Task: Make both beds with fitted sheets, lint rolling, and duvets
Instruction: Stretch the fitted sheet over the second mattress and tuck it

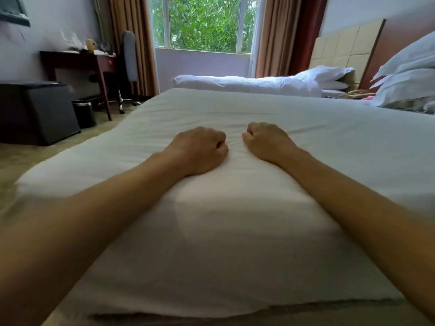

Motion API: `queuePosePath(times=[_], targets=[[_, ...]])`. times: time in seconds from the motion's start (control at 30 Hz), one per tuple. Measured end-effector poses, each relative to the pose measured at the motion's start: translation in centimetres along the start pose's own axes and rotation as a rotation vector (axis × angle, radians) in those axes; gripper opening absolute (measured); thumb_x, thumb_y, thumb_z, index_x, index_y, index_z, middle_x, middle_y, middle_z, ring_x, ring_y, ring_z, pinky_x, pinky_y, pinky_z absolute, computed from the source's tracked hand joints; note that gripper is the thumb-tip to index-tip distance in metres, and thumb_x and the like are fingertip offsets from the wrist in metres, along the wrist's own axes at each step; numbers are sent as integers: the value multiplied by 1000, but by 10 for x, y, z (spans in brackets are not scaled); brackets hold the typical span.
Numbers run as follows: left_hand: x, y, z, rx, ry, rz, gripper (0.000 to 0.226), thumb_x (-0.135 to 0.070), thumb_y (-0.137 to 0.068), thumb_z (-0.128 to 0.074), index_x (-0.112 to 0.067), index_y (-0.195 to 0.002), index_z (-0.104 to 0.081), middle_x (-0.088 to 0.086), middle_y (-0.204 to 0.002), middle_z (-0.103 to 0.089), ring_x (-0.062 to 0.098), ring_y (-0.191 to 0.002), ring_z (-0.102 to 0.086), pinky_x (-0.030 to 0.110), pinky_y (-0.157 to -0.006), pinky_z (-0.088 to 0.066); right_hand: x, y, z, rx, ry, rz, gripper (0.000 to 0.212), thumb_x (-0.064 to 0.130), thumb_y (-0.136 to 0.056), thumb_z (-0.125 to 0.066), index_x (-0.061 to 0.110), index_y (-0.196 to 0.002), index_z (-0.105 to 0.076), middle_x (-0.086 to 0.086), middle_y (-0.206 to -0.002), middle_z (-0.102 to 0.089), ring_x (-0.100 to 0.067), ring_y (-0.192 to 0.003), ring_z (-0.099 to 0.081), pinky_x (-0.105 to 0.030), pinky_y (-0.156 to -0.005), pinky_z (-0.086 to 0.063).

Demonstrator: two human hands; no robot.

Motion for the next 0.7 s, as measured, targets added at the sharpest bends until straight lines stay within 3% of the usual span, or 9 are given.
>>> queuePosePath(times=[0.13,0.23,0.4,0.47,0.53,0.6,0.67,0.7], targets=[[-11,21,-12,-68,-62,-125,32,-47,-84,-24,-20,-81,-40,6,-85,-50,26,-84,-49,34,-69,-36,2,43,-3,-50,10,72,23,37,-96,-38,18,-87,-47,-8,-100,-55,-26,-99,-49,-34,-81,-38],[-20,31,-6,-133,-44,-116,32,-45,-85,-36,-15,-78,-46,9,-79,-50,27,-71,-48,37,-61,-42,9,65,9,-216,28,83,29,39,-89,-34,16,-80,-49,-6,-83,-53,-25,-81,-50,-37,-69,-41],[-16,27,4,-10,60,-3,24,-37,-83,-46,-15,-74,-47,6,-76,-49,24,-66,-48,34,-56,-42,4,63,16,-161,-13,-7,22,29,-86,-41,15,-71,-51,-4,-72,-52,-23,-70,-49,-36,-63,-43],[-17,22,4,125,51,88,26,-37,-84,-42,-13,-78,-52,8,-80,-51,27,-69,-53,33,-59,-41,4,63,21,-73,16,-78,23,26,-86,-39,14,-71,-52,-5,-72,-52,-23,-68,-50,-36,-61,-43],[-22,22,8,400,54,277,36,-35,-90,-33,-10,-98,-57,10,-101,-54,30,-90,-56,35,-70,-42,12,65,25,244,15,-128,26,25,-90,-37,13,-77,-56,-7,-81,-58,-25,-77,-55,-35,-67,-42],[-46,38,19,787,127,379,38,-33,-95,-35,-8,-114,-57,13,-120,-53,32,-108,-54,37,-84,-43,22,83,31,720,-67,-148,28,25,-96,-38,13,-82,-59,-13,-101,-62,-29,-96,-56,-33,-75,-39],[-78,55,59,1006,231,351,34,-34,-94,-44,-10,-104,-65,14,-115,-61,31,-107,-58,34,-83,-45,38,117,61,1131,-155,-96,29,25,-97,-42,12,-79,-62,-15,-100,-64,-28,-99,-57,-32,-75,-39],[-87,62,90,1003,293,363,31,-34,-93,-45,-12,-97,-66,12,-110,-64,29,-104,-59,33,-80,-45,40,128,86,1182,-157,-105,31,26,-97,-43,14,-75,-60,-11,-87,-63,-26,-92,-58,-32,-71,-39]])
Point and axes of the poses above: each hand's wrist, its own y-axis away from the middle knuckle, its own z-axis out of the back of the hand, x = y × z, the point moved 8 cm from there along -y, towards the middle knuckle
